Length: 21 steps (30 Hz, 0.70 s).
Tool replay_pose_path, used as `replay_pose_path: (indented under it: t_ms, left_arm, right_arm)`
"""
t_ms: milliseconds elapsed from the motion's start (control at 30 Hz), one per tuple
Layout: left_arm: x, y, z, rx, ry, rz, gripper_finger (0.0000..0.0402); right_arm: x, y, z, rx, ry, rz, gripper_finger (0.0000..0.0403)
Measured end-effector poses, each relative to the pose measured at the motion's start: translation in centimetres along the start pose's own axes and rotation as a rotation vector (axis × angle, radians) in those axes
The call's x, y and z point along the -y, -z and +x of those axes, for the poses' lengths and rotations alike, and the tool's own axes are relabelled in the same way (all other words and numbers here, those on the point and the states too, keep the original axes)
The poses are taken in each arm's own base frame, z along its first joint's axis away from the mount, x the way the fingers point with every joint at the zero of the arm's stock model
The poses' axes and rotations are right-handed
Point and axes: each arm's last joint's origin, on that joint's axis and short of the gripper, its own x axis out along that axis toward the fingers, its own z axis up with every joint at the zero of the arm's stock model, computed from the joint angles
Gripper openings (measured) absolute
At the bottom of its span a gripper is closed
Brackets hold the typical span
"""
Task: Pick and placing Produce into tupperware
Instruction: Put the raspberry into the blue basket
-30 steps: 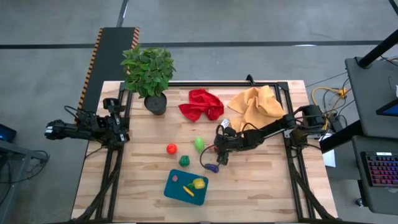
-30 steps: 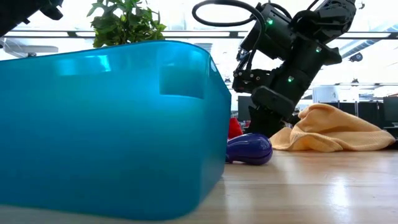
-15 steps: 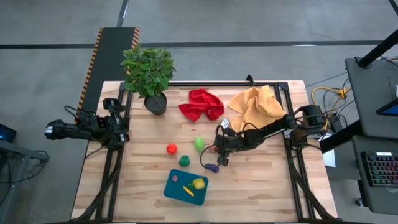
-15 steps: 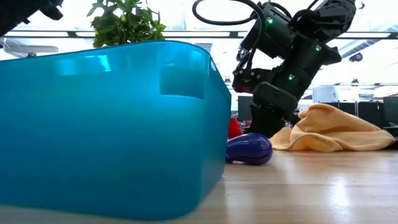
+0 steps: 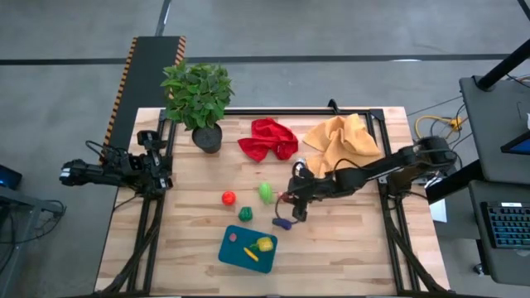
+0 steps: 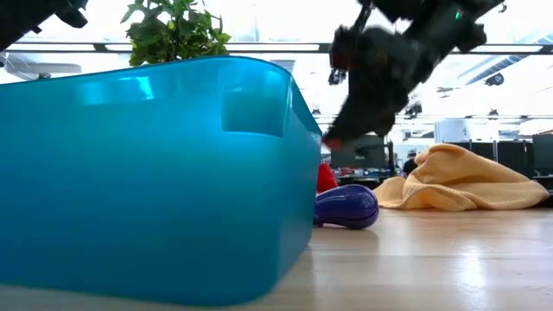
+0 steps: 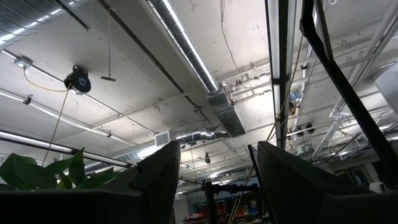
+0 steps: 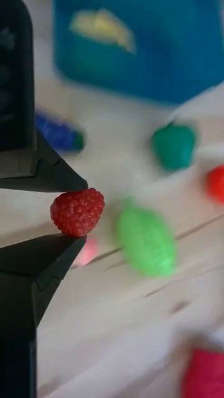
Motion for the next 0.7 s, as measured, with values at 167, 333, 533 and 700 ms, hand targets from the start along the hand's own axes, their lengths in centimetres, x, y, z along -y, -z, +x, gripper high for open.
replay_pose_path:
  t_ms: [167,333,533,700]
  left_arm:
    - [0.0,0.0,0.0,-0.001,0.0,0.0,0.0199]
    - [0.0,0.0,0.0,0.0,0.0,-0.001,0.0199]
    - [0.0,0.0,0.0,-0.001,0.0,0.0,0.0199]
    - [0.0,0.0,0.0,-0.001,0.001,-0.001,0.0199]
  right_arm:
    - [-2.2,-1.4,-2.0,0.171,-0.11,-0.002,0.0094]
    - [-4.9,-1.7,-3.0,0.298,-0.235,-0.035,0.0093]
    - [-7.2,-0.3,-2.7,0.292,-0.275,-0.048,0.0093]
    - [-8.6,0.9,-1.2,0.3,-0.305,-0.003,0.0093]
